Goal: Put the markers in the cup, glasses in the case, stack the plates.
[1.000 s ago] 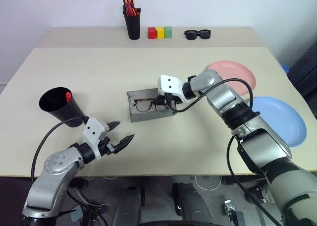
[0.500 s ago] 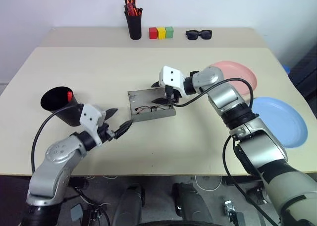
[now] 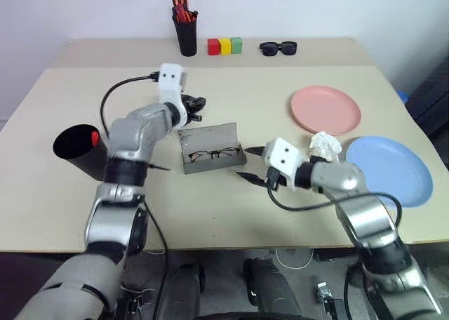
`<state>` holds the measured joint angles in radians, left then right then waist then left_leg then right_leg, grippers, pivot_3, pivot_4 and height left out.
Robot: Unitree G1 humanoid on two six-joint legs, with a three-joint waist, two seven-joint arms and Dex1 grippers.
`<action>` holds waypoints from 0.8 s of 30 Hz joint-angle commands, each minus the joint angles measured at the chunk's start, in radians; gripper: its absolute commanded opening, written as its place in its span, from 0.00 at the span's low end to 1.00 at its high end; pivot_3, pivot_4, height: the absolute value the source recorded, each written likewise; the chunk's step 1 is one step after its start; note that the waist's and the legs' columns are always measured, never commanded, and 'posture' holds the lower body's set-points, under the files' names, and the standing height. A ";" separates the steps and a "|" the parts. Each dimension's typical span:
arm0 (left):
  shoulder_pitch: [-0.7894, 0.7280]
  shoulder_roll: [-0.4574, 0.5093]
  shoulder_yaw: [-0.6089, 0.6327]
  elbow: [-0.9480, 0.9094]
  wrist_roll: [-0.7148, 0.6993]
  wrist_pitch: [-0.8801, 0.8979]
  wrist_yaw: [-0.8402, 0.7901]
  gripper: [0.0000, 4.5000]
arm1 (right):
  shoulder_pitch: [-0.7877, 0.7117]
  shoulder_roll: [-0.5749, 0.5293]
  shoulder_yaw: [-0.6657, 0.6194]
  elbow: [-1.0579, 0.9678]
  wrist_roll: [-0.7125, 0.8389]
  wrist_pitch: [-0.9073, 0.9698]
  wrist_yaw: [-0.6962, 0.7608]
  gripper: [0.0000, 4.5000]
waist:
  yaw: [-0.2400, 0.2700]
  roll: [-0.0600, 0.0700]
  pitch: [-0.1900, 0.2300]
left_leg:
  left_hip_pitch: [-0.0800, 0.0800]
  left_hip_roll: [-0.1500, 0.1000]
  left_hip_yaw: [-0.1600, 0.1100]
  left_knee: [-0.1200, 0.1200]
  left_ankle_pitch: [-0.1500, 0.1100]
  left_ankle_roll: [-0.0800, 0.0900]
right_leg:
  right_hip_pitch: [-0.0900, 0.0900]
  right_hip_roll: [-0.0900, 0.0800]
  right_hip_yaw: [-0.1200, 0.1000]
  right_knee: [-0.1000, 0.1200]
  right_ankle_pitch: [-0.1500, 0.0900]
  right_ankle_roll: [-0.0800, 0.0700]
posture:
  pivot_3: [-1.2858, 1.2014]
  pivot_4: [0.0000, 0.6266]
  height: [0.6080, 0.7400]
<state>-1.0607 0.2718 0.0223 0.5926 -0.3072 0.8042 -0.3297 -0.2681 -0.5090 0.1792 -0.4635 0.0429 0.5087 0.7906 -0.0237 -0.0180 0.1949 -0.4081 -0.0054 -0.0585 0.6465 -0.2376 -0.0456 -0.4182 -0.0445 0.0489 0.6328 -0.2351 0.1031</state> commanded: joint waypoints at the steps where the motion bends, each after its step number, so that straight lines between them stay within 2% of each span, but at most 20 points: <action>1: -0.097 -0.003 0.000 0.187 0.039 -0.013 -0.029 0.34 | 0.024 -0.001 -0.032 -0.104 0.003 0.034 -0.059 0.66 | 0.001 0.000 0.000 | 0.000 0.000 0.000 0.000 0.000 0.000 | 0.000 0.000 0.000 0.000 0.000 0.000 | 0.52 0.24 1.00; 6: -0.177 -0.002 0.013 0.364 0.059 -0.007 -0.080 0.34 | 0.079 -0.020 -0.060 -0.178 0.026 0.079 -0.092 0.66 | 0.006 -0.001 0.000 | -0.001 0.000 0.000 0.000 0.000 0.000 | 0.000 0.000 0.000 0.000 0.000 0.001 | 0.52 0.24 1.00; 12: -0.156 0.009 0.011 0.343 0.058 0.017 -0.158 0.34 | 0.121 -0.038 -0.111 -0.199 0.057 0.088 -0.111 0.66 | 0.008 -0.001 0.000 | -0.001 0.000 0.000 0.000 0.000 0.000 | 0.000 -0.001 0.000 -0.001 -0.001 0.001 | 0.52 0.24 1.00; 17: -0.036 0.047 -0.036 0.086 0.046 0.071 -0.273 0.34 | 0.118 -0.016 -0.157 -0.154 0.108 0.091 -0.134 0.66 | 0.003 -0.001 0.000 | -0.001 0.000 0.000 0.000 0.000 0.000 | 0.000 -0.001 0.000 0.000 -0.001 0.001 | 0.52 0.24 1.00; 24: 0.181 0.105 -0.078 -0.335 -0.008 0.199 -0.352 0.34 | 0.090 -0.013 -0.163 -0.090 0.128 0.063 -0.156 0.66 | 0.006 -0.001 0.000 | -0.001 0.000 0.000 0.000 0.000 0.000 | 0.000 -0.001 0.001 0.000 -0.001 0.001 | 0.52 0.24 1.00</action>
<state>-0.9010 0.3616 -0.0303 0.3530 -0.2939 0.9733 -0.6580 -0.1589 -0.5288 0.0349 -0.5419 0.1560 0.5950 0.6445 -0.0179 -0.0186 0.1952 -0.4087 -0.0051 -0.0587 0.6465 -0.2375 -0.0458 -0.4181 -0.0453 0.0497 0.6328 -0.2356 0.1037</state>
